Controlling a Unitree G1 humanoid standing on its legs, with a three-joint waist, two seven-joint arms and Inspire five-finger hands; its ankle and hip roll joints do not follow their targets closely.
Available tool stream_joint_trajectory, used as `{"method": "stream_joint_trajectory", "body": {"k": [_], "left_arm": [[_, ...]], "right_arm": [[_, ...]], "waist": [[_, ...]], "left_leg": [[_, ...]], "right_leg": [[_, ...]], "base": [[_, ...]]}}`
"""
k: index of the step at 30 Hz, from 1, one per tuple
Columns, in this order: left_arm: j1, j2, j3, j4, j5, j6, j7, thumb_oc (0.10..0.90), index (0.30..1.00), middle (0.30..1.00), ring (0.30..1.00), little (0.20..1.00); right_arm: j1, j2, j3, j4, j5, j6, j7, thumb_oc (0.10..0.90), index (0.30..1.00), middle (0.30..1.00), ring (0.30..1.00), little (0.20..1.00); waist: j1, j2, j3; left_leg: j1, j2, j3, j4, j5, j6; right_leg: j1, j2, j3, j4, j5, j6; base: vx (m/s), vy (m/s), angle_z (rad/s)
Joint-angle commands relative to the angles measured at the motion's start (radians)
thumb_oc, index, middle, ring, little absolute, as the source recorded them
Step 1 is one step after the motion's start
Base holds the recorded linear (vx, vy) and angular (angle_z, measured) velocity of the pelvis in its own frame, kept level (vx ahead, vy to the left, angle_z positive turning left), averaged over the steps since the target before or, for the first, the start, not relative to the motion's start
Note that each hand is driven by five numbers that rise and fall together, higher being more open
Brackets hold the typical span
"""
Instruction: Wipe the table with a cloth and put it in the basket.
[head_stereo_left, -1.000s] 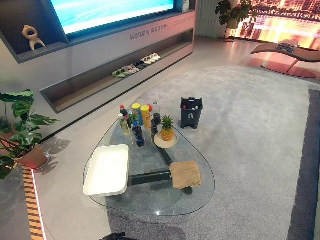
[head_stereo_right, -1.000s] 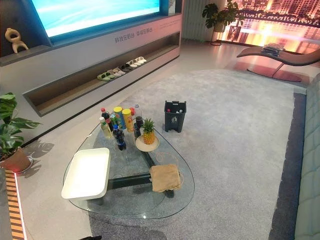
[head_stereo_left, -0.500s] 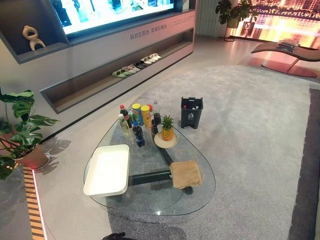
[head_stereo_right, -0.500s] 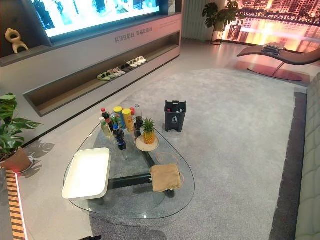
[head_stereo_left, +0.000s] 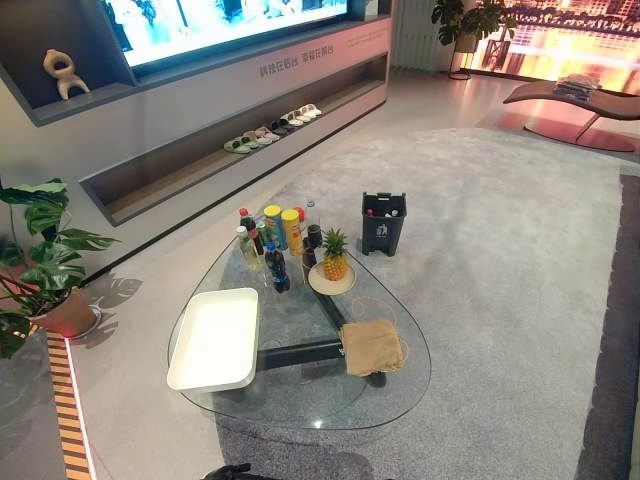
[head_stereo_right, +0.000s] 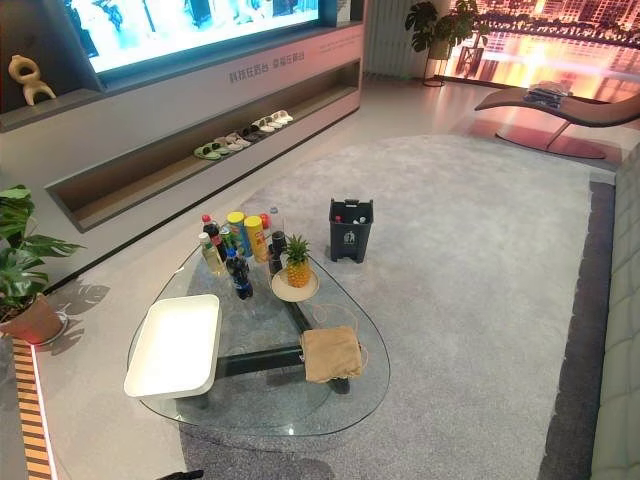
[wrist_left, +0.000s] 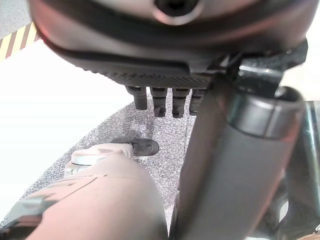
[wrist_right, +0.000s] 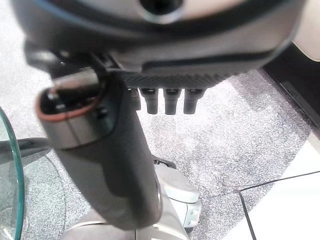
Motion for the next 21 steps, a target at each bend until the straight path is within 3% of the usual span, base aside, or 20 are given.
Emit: {"method": "stream_joint_trajectory", "body": {"k": [1, 14, 17, 21], "left_arm": [[-0.073, 0.033, -0.007, 0.051, 0.038, -0.01, 0.023, 0.8, 0.9, 0.9, 0.9, 0.9], [-0.058, 0.066, 0.019, 0.027, -0.001, -0.025, 0.043, 0.8, 0.9, 0.9, 0.9, 0.9], [-0.091, 0.072, 0.007, 0.009, -0.06, -0.039, 0.047, 0.8, 0.9, 0.9, 0.9, 0.9], [-0.159, 0.072, 0.0, -0.013, -0.145, -0.074, 0.051, 0.8, 0.9, 0.9, 0.9, 0.9]], "right_arm": [[-0.068, -0.009, 0.036, 0.04, 0.006, -0.004, -0.011, 0.8, 0.9, 0.9, 0.9, 0.9], [-0.033, -0.039, 0.023, 0.033, -0.029, 0.008, 0.003, 0.8, 0.9, 0.9, 0.9, 0.9], [-0.066, -0.056, 0.04, 0.026, -0.016, 0.021, -0.005, 0.8, 0.9, 0.9, 0.9, 0.9], [-0.134, -0.077, 0.056, 0.024, 0.005, 0.029, -0.016, 0.8, 0.9, 0.9, 0.9, 0.9]], "waist": [[-0.003, -0.036, 0.03], [-0.012, -0.031, 0.06], [-0.016, -0.02, 0.108], [-0.025, 0.001, 0.215]], "left_leg": [[0.015, -0.032, 0.011, 0.006, -0.074, -0.004], [-0.042, -0.032, 0.018, 0.006, -0.041, -0.01], [-0.109, -0.032, 0.021, 0.006, -0.017, -0.008], [-0.21, -0.044, 0.017, 0.006, 0.015, 0.007]], "right_leg": [[0.036, -0.041, -0.01, 0.024, -0.057, 0.062], [-0.013, -0.041, 0.008, 0.007, -0.019, 0.072], [-0.085, -0.044, 0.015, 0.015, -0.003, 0.069], [-0.208, -0.032, 0.033, 0.035, 0.02, 0.053]], "base": [[0.0, 0.0, 0.0], [0.05, 0.001, 0.0], [-0.17, 0.042, -0.04], [-0.29, 0.016, -0.02]]}}
